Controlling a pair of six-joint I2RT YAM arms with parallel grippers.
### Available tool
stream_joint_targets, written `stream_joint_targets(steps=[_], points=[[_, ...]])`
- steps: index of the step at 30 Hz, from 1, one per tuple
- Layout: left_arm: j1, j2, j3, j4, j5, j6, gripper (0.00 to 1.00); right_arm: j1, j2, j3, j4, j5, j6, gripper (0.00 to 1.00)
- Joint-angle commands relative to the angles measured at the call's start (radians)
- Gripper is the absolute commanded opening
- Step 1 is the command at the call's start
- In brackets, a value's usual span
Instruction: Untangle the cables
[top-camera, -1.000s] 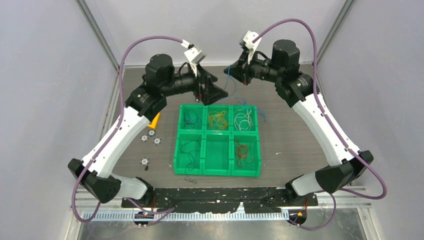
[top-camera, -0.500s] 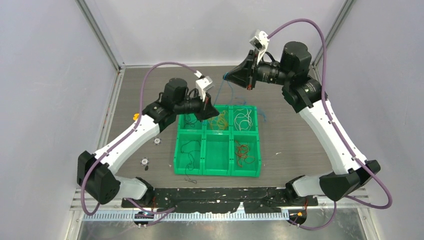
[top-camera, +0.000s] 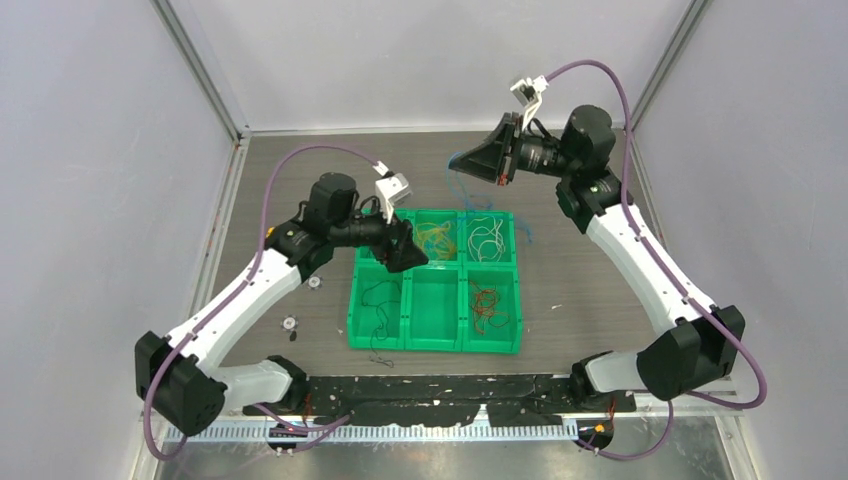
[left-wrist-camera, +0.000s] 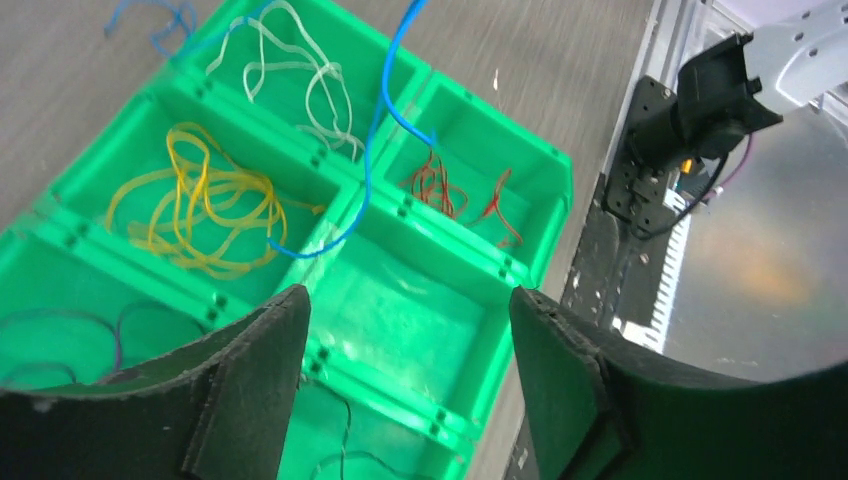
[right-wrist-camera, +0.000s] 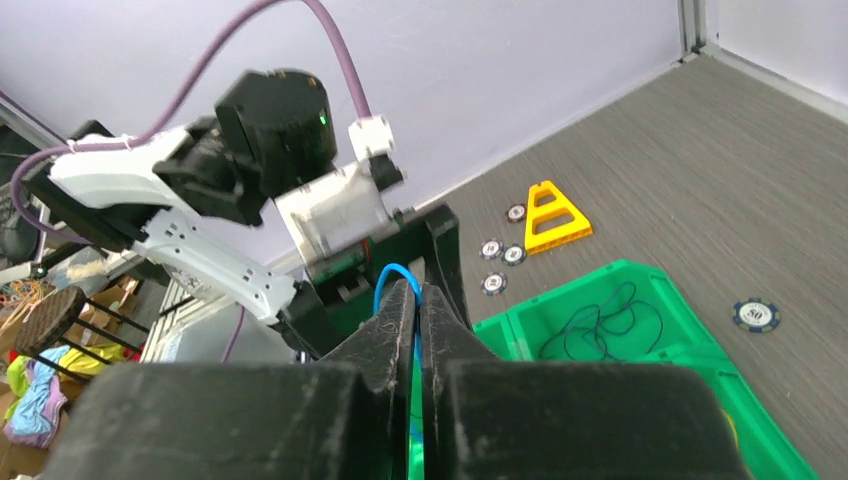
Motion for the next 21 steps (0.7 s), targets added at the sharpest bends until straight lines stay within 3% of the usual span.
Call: stream_joint_targets(steps=[1, 5, 12, 21], points=[[0.073, -0.114, -0.038, -0.148, 0.085, 0.054, 0.79, 0.007, -0.075, -0.113, 0.03, -0.024, -0.087, 0.05], [0.123, -0.19, -0.078, -0.176, 0.065, 0.103, 0.89, 0.022, -0.099, -0.192, 0.017, -0.033, -0.115, 0.06], [0.145, -0.246, -0.128, -0.193, -0.01, 0.129, 0.91, 0.061, -0.124, -0.244, 0.028, -0.1, -0.084, 0.05], [0.16, -0.239, -0.109, -0.193, -0.03, 0.147, 0.91, 0.091, -0.144, -0.215, -0.331, -0.103, -0.385, 0.05]])
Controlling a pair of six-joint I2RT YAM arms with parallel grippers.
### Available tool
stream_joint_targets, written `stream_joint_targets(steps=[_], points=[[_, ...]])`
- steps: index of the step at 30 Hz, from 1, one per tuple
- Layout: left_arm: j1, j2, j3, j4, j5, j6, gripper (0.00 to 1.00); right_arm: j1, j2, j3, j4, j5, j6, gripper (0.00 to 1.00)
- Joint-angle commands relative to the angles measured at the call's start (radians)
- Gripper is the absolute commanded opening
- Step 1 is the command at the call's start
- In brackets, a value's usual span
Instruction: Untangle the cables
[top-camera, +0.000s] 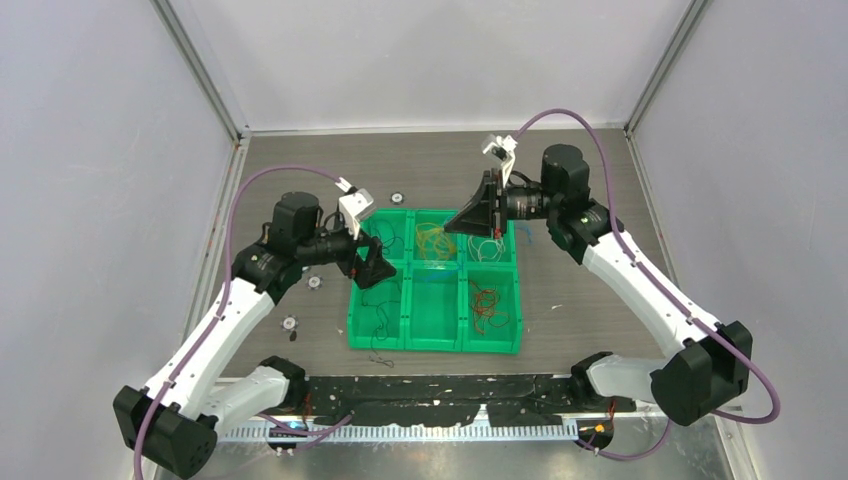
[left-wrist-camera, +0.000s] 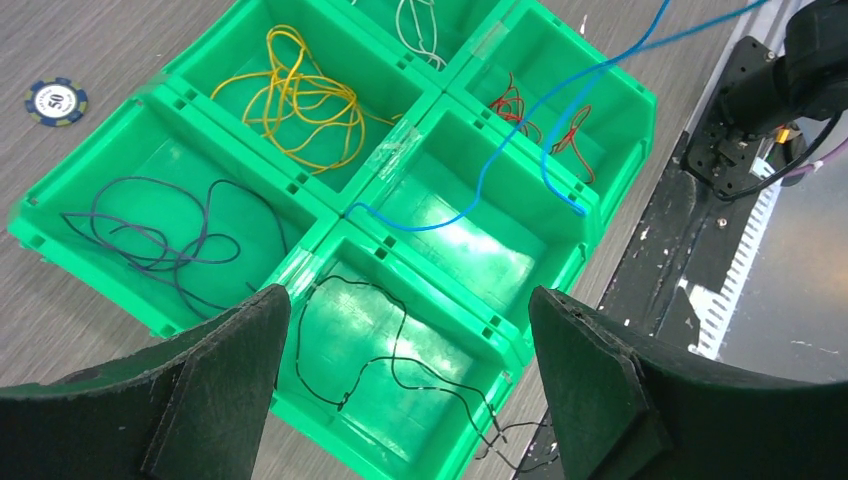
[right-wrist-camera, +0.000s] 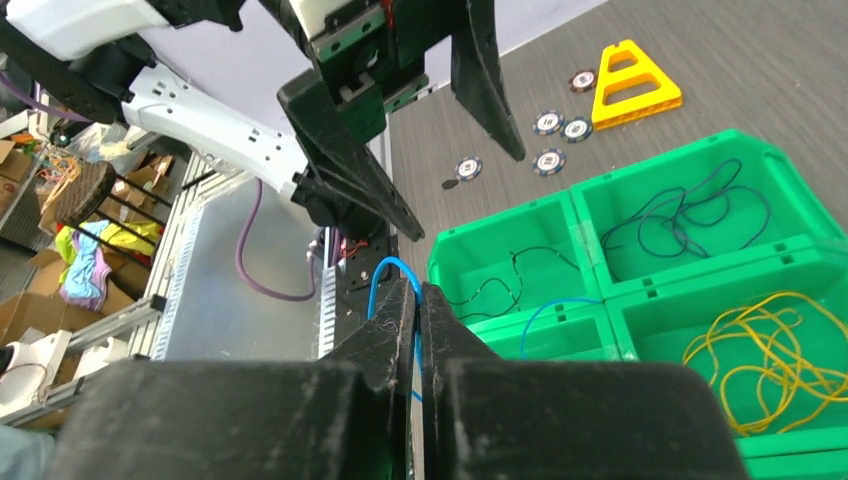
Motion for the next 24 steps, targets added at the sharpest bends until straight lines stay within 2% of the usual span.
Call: stream_joint_targets(steps=[1, 3, 7, 16, 24], points=[[0.011, -0.004, 0.02, 0.001, 0.003, 0.034, 0.91, 0.004, -0.016, 0.061, -0.185, -0.037, -0.181, 0.06], [0.012, -0.01, 0.02, -0.001, 0.005, 0.039, 0.91, 0.0, -0.022, 0.095, -0.301, -0.055, -0.239, 0.06], [0.013, -0.015, 0.01, 0.009, 0.007, 0.038, 0.9, -0.013, -0.081, 0.134, -0.389, -0.07, -0.285, 0.05], [0.014, 0.004, 0.013, 0.028, 0.009, 0.027, 0.91, -0.012, -0.152, 0.153, -0.256, -0.034, -0.161, 0.05], [0.014, 0.026, 0.03, 0.028, 0.008, 0.037, 0.91, -0.01, -0.102, 0.111, -0.248, -0.007, -0.21, 0.05]])
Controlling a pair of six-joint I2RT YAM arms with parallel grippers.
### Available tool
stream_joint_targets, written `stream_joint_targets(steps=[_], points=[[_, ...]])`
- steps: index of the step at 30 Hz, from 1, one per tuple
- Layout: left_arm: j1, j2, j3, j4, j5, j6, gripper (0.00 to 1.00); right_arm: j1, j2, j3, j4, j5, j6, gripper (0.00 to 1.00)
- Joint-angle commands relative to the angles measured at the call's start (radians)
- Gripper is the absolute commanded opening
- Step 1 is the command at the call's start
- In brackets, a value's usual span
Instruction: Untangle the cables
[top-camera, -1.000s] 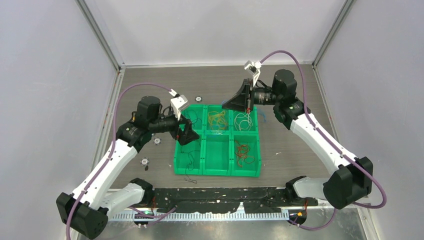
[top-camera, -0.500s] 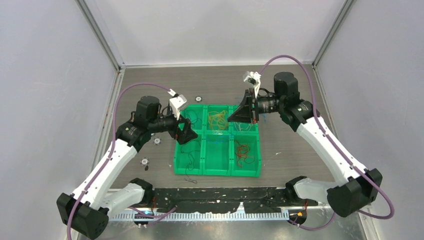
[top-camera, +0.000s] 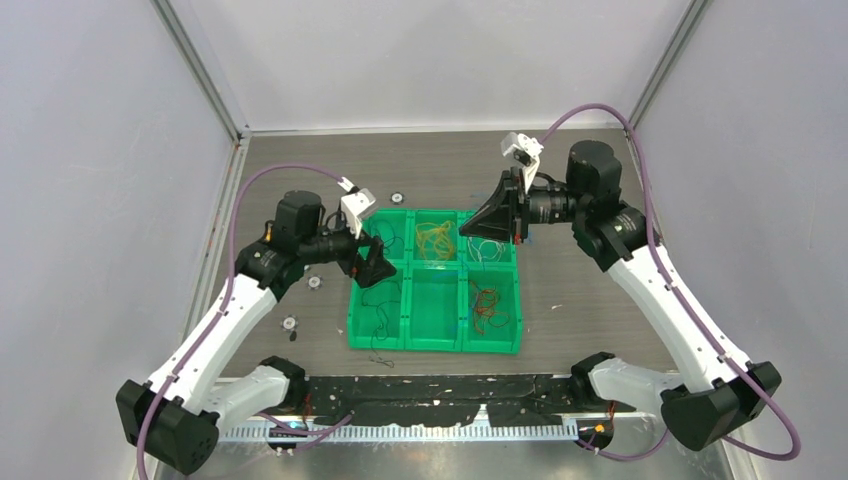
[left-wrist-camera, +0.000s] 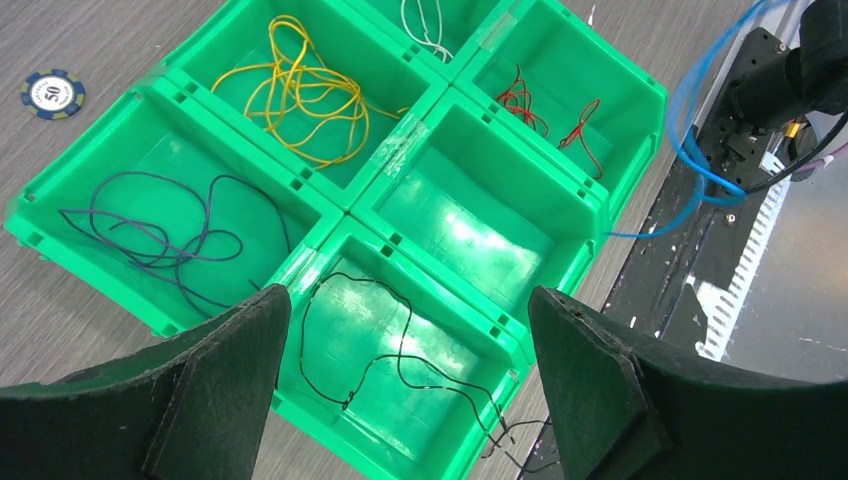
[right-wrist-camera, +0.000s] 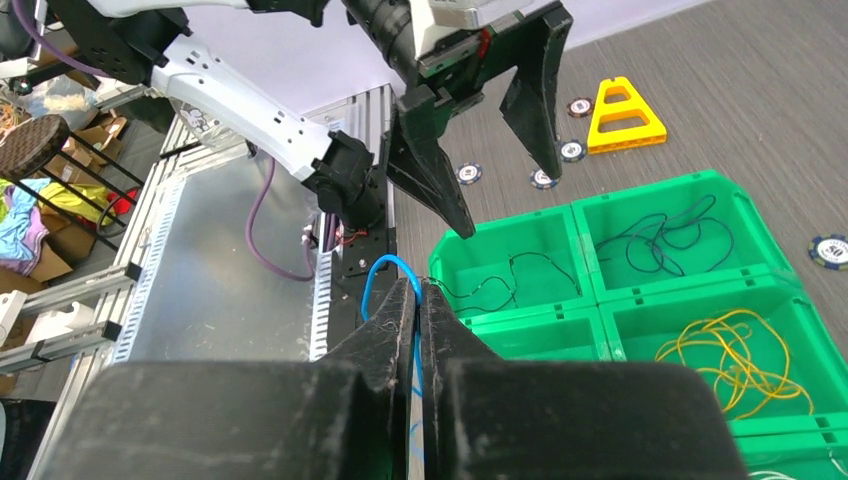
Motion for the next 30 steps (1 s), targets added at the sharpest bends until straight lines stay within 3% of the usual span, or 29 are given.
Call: stream_joint_targets(steps=[1, 6, 16, 22, 30], points=[[0.006, 0.008, 0.029, 0.028, 0.009, 0.016, 0.91, 0.004, 0.049, -0.018, 0.047, 0.032, -0.021, 0.05], [0.008, 0.009, 0.026, 0.022, -0.015, 0.019, 0.91, 0.041, 0.123, -0.047, 0.139, 0.064, -0.019, 0.05], [0.046, -0.016, 0.031, 0.038, 0.018, -0.018, 0.86, 0.182, 0.372, 0.095, -0.255, 0.291, -0.667, 0.05], [0.101, -0.01, 0.02, 0.089, -0.005, -0.085, 0.85, 0.329, 0.474, 0.101, -0.334, 0.498, -0.878, 0.05], [0.176, 0.019, 0.034, 0.098, 0.025, -0.138, 0.85, 0.395, 0.63, 0.074, -0.359, 0.63, -1.026, 0.06]])
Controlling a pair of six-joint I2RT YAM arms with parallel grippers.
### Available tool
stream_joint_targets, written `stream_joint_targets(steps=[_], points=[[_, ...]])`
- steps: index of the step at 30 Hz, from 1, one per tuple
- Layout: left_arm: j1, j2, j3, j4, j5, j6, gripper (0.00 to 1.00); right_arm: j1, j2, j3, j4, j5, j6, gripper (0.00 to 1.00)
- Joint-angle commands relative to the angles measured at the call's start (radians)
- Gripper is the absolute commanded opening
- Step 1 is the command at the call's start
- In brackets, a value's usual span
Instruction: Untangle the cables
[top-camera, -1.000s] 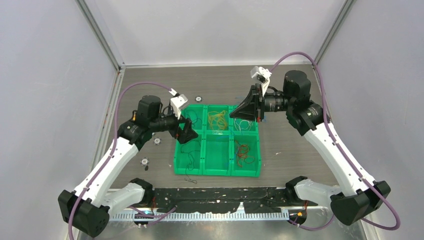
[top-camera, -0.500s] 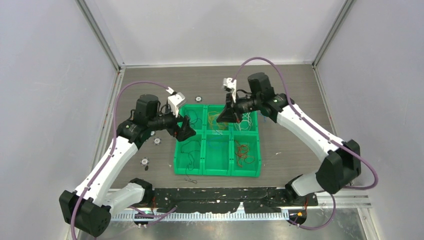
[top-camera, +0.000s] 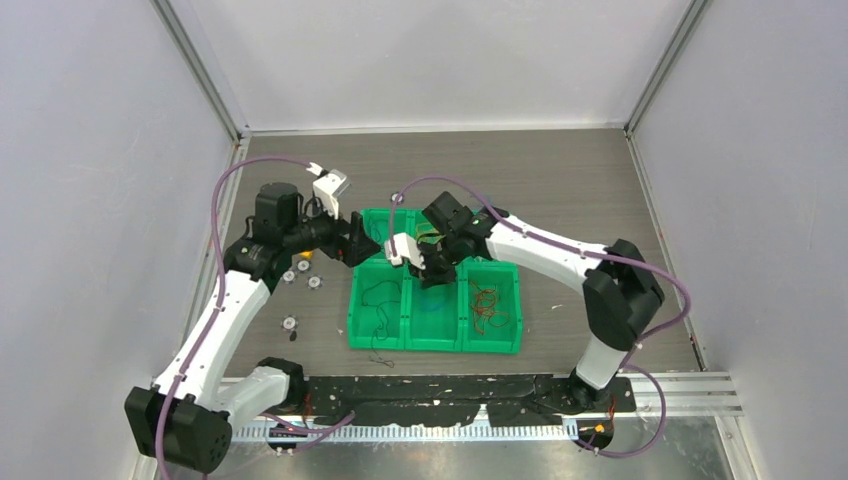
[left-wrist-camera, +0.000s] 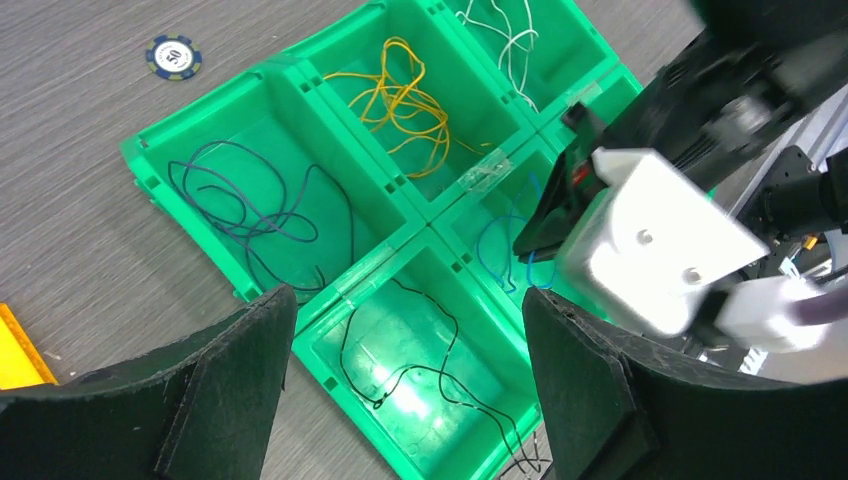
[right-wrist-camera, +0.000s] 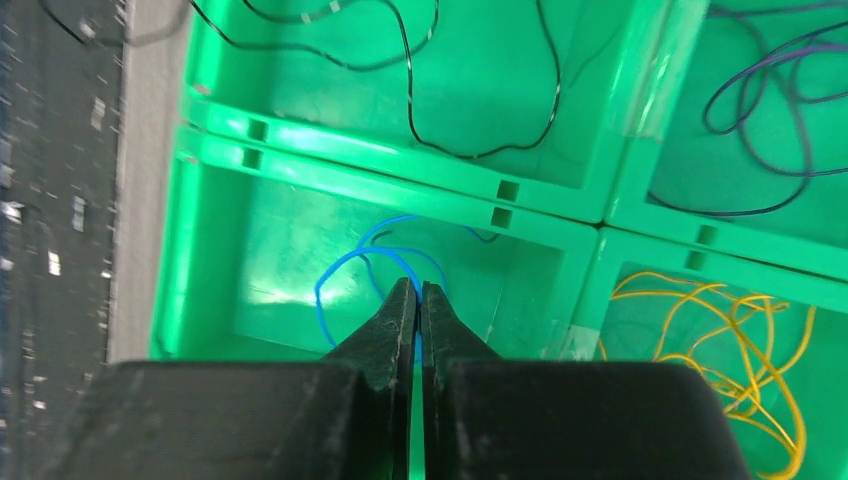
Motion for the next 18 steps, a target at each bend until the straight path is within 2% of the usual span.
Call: stream_joint_targets(steps=[1, 9, 11, 12, 14, 18], points=[[0.02, 0.01, 0.035, 0.046, 0.033, -0.029, 0.84, 0.004, 0.072, 0.01, -0.028, 0.108, -0.135, 0.05], [0.023, 0.023, 0.042, 0.049, 0.038, -0.031, 0.84, 0.012, 0.092, 0.0, -0.064, 0.121, -0.163, 0.06], [0.023, 0.027, 0.045, 0.053, 0.041, -0.032, 0.84, 0.012, 0.081, 0.021, -0.084, 0.115, -0.156, 0.17], [0.023, 0.029, 0.047, 0.053, 0.042, -0.032, 0.84, 0.011, 0.075, 0.041, -0.1, 0.113, -0.152, 0.27], [0.023, 0.035, 0.053, 0.052, 0.044, -0.03, 0.85, 0.011, 0.05, 0.067, -0.118, 0.104, -0.143, 0.41], [0.022, 0.044, 0.066, 0.047, 0.047, -0.021, 0.85, 0.006, -0.005, 0.105, -0.162, 0.093, -0.135, 0.58]])
